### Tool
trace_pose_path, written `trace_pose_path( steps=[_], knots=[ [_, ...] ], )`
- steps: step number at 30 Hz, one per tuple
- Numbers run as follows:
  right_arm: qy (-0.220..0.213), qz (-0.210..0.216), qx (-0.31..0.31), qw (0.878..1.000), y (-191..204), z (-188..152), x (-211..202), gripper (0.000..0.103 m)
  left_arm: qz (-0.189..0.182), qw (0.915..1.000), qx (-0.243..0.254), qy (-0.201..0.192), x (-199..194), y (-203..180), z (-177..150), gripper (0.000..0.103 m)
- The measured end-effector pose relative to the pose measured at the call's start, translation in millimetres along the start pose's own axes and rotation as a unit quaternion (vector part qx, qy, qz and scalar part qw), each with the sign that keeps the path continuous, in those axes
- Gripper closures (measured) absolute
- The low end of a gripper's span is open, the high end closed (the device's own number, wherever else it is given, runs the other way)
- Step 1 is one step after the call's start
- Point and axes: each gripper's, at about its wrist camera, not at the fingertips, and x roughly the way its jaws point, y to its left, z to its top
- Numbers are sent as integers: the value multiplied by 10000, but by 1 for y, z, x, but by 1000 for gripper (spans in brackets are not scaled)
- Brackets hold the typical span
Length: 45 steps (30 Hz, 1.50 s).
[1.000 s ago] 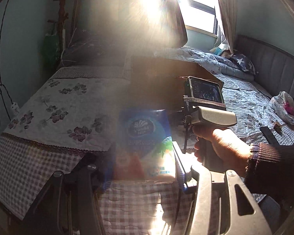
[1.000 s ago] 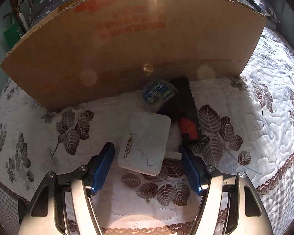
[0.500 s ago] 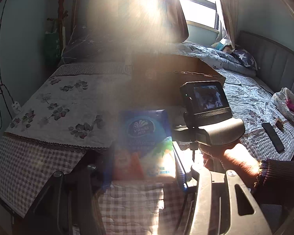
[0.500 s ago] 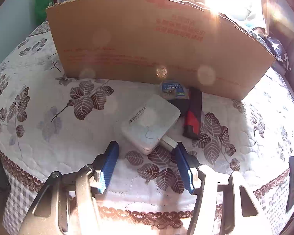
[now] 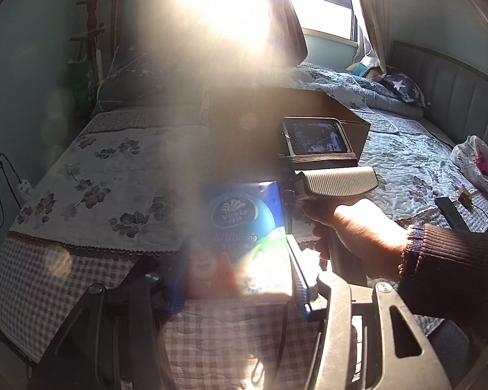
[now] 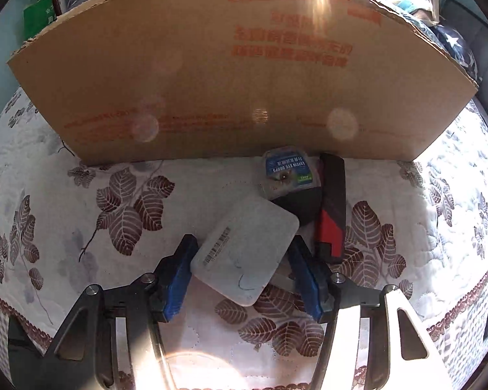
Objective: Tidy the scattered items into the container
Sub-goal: 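Close the right gripper on the white plastic case and lift it, then lower the tissue pack into the box and open the left gripper while the right holds the case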
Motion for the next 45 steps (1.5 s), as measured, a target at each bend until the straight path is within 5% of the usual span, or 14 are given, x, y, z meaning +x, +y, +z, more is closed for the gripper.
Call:
trace_pose_path(
  steps=[7,14,23,35,40,45],
  knots=[
    [-390,137,-391,9984,-10,-23,-24,47,11,9999,-55,-154,-7,1,4,0],
    [-1312,1013,-472,9850,-57,-68,-92,47,-104,9991,-112,-393,-23,-8,8,0],
    [-2292,874,-587,9677,-118,-120,-195,47,-349,9970,106,-676,-40,-50,18,0],
    [-2712,749,-259,9593,-176,-148,-258,47,-467,9943,374,-878,-45,-92,45,0],
    [-2730,750,-191,9589,-184,-148,-257,47,-642,9912,339,-1106,-26,-93,97,0],
    [-2725,806,-161,9586,-185,-146,-253,47,-822,9933,106,-807,48,-77,189,0]
  ],
)
